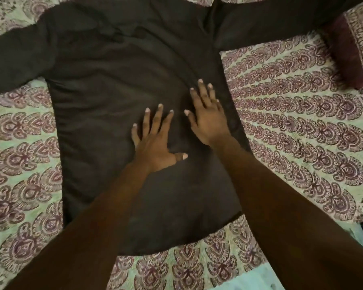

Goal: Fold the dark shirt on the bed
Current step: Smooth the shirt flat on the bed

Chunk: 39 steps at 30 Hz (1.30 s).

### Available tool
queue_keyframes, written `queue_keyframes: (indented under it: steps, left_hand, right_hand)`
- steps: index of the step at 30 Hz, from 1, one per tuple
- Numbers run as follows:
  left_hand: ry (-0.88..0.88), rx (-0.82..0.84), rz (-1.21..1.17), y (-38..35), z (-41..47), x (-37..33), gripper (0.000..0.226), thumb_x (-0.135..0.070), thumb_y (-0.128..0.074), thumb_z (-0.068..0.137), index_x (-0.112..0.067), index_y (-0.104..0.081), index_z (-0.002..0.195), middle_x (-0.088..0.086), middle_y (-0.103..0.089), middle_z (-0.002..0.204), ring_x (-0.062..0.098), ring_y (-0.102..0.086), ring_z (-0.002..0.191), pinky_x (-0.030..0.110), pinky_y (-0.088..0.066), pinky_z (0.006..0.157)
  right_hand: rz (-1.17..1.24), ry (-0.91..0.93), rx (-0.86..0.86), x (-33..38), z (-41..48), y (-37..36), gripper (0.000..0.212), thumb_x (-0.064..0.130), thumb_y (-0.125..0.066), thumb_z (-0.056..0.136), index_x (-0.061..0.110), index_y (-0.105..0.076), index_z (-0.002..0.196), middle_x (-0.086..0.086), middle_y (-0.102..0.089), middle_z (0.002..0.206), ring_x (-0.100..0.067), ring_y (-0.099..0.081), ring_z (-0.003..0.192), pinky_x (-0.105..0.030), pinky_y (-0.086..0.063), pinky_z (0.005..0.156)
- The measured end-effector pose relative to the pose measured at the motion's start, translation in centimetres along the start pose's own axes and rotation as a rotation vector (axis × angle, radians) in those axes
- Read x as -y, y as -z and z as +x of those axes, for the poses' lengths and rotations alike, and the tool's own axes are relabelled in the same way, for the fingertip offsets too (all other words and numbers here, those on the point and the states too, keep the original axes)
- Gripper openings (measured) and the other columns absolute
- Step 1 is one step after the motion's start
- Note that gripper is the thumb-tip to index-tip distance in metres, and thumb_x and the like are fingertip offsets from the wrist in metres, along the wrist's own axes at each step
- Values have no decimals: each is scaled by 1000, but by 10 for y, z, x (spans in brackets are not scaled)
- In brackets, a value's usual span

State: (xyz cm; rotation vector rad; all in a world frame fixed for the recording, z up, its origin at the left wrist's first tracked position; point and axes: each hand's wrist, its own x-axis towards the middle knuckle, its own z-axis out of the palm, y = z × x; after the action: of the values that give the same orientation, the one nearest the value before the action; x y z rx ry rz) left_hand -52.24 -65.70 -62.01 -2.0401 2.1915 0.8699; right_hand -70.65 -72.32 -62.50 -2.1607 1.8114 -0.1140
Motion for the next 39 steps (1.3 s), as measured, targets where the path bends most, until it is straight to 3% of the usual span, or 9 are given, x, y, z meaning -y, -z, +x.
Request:
queue_keyframes:
  steps: [5, 9, 15, 21, 24, 27, 33, 37, 39]
  left_hand:
    - [87, 143, 0, -9, 13, 10, 143, -94, -66, 49, -57, 30, 149, -25, 49, 155, 17, 40, 149, 67, 7, 120]
    - [97, 169, -12, -8, 17, 12, 144, -97, -60, 45, -58, 33, 148, -23, 49, 155, 14, 52, 139, 69, 5, 118]
    - [112, 189, 8, -9, 18, 12, 140, -105, -47, 44, -57, 33, 147, -21, 48, 157, 14, 52, 140, 69, 2, 118]
    - [101, 170, 1, -10, 16, 13, 138, -104, -50, 47, -57, 29, 150, -20, 43, 160, 12, 53, 140, 70, 1, 117]
    - [103, 176, 3, -11, 17, 14, 139, -104, -50, 47, -56, 29, 151, -19, 43, 161, 11, 55, 139, 71, -1, 116]
    - [104, 186, -2, -11, 17, 15, 139, -104, -48, 46, -56, 29, 151, -19, 43, 161, 11, 55, 138, 72, -1, 116]
    - [81, 184, -29, -12, 18, 16, 140, -106, -48, 45, -56, 28, 152, -19, 42, 161, 12, 52, 141, 72, 0, 115]
    - [91, 159, -17, -16, 16, 17, 142, -106, -48, 41, -57, 28, 150, -20, 43, 160, 10, 55, 138, 71, 1, 116]
    - [84, 171, -10, -16, 15, 15, 142, -106, -49, 40, -59, 30, 149, -21, 46, 158, 12, 55, 138, 70, 4, 117]
  right_hand:
    - [-75, -221, 50, -58, -16, -4, 73, 80, -23, 96, 52, -1, 160, 11, 6, 173, -30, 4, 160, -65, -4, 122]
    - [-9, -424, -28, -70, -16, 4, 85, 88, -16, 90, 46, 4, 161, -5, 9, 173, -41, 11, 158, -73, -3, 120]
    - [-151, 227, 47, -52, 73, 11, 81, 78, -27, 96, 32, -20, 163, 0, -3, 174, -28, -5, 160, -62, -21, 123]
    - [-67, -203, 21, -56, 127, 22, 80, 79, -20, 95, 37, -15, 164, 5, -1, 174, -20, -4, 160, -66, -4, 123]
    - [-86, -21, -53, -32, 126, 21, 89, 79, -23, 94, 25, -21, 164, -6, -5, 174, -29, -4, 160, -62, -6, 124]
    - [-154, 165, 68, -27, 105, 11, 85, 79, -28, 94, 32, -17, 164, -1, -4, 174, -24, -4, 161, -57, -14, 126]
    - [-61, -392, -70, -41, 38, -1, 84, 78, -25, 97, 33, -5, 165, -7, 7, 173, -37, 6, 159, -67, -4, 123]
    - [-112, -40, -52, -33, -35, -19, 80, 75, -31, 98, 35, -10, 165, -2, 3, 174, -29, 1, 160, -63, -12, 125]
    - [-113, -123, -21, -38, -79, -25, 75, 75, -28, 98, 43, -7, 163, 3, 4, 174, -28, 2, 161, -62, -14, 124]
